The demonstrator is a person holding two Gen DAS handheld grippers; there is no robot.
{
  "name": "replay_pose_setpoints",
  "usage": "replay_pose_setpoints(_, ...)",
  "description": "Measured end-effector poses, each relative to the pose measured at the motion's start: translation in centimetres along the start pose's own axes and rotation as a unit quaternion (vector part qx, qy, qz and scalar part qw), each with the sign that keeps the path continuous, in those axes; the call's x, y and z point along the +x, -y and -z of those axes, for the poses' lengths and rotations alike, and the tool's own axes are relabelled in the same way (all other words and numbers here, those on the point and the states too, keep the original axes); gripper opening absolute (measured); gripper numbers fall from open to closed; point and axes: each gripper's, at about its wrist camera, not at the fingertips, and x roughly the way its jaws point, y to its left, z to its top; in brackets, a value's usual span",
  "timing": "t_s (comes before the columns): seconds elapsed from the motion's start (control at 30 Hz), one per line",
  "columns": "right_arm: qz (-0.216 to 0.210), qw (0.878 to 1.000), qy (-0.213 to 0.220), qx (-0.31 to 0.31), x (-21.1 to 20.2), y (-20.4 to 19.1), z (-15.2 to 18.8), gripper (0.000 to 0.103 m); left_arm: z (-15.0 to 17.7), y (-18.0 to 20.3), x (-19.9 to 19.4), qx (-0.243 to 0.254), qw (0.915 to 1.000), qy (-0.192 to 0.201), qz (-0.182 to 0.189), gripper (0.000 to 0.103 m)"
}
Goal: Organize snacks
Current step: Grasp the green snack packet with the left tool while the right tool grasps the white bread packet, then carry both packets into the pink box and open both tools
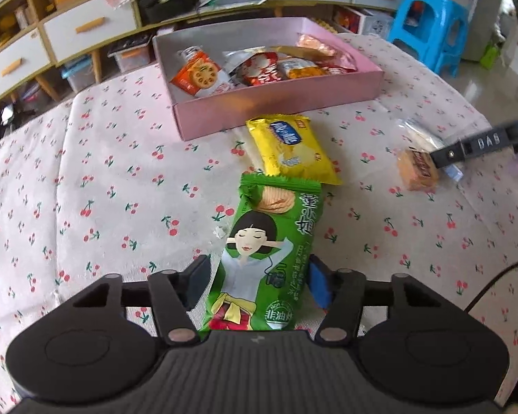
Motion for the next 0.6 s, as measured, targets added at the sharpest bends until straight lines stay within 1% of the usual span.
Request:
replay_pose_setpoints(0.07, 0.012, 1.0, 0.002, -0.016, 0.1, -0.5, 0.0, 0.066, 0.0, -0.3, 0.0, -0.014, 0.9999, -0.002, 0.003, 0.053)
replay_pose_setpoints(0.1, 0.02, 1.0, 0.002, -0.023, 0.2, -0.7, 0.1, 0.063, 0.0, -0.4, 0.0, -0.02, 0.9998, -0.002, 0.004, 0.052)
replay_pose_setpoints(0.13, 0.024, 0.999, 0.003, -0.029, 0.2, -0.9, 0.1, 0.055, -0.1, -0.4, -0.1, -0.023, 0.9997, -0.003, 0.005, 0.05)
replay_pose_setpoints(0.17, 0.025, 0.999, 0.004, -0.032, 0.2, -1.0, 0.1, 0.05, -0.1, -0.4, -0.1, -0.026, 0.9997, -0.003, 0.006, 0.048)
replay_pose_setpoints(0.2, 0.023, 0.999, 0.005, -0.033, 0.1, -1.1, 0.0, 0.041, -0.1, -0.4, -0.2, -0.027, 0.9996, -0.002, 0.005, 0.047)
replay_pose_setpoints(0.23, 0.022, 0.999, 0.004, -0.032, 0.0, -1.2, -0.1, 0.037, -0.1, -0.4, -0.3, -0.029, 0.9996, -0.002, 0.004, 0.046)
replay_pose_setpoints(0.43, 0.012, 1.0, -0.004, -0.009, -0.2, -0.9, -0.3, 0.033, -0.3, -0.6, -0.6, -0.047, 0.9988, -0.004, 0.009, 0.045)
replay_pose_setpoints(0.6, -0.017, 0.999, -0.013, 0.031, -0.7, -0.1, -0.5, 0.03, -0.5, -0.9, -1.1, -0.062, 0.9979, 0.003, 0.017, 0.044)
